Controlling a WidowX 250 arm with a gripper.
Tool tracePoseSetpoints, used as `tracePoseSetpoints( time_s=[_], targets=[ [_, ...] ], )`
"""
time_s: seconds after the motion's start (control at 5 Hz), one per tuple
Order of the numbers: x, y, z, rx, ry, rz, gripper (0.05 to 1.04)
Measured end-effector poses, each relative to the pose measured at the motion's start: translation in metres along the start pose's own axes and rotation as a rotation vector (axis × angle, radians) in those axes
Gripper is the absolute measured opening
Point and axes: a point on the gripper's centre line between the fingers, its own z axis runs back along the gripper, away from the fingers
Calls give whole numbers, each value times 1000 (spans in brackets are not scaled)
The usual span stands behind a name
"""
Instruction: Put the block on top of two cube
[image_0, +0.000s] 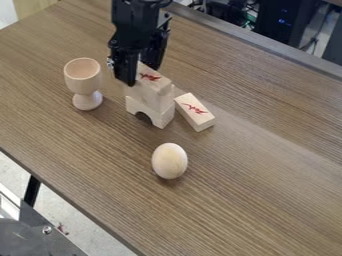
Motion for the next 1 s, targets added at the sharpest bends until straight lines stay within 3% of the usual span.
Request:
tracePoseSetpoints(
  time_s=[0.2,0.6,1.0],
  targets=[
    [1,0,0,-2,-5,0,1005],
    [-2,-3,7,-20,21,26,999],
    [0,-16,24,-81,33,31,999]
  ],
)
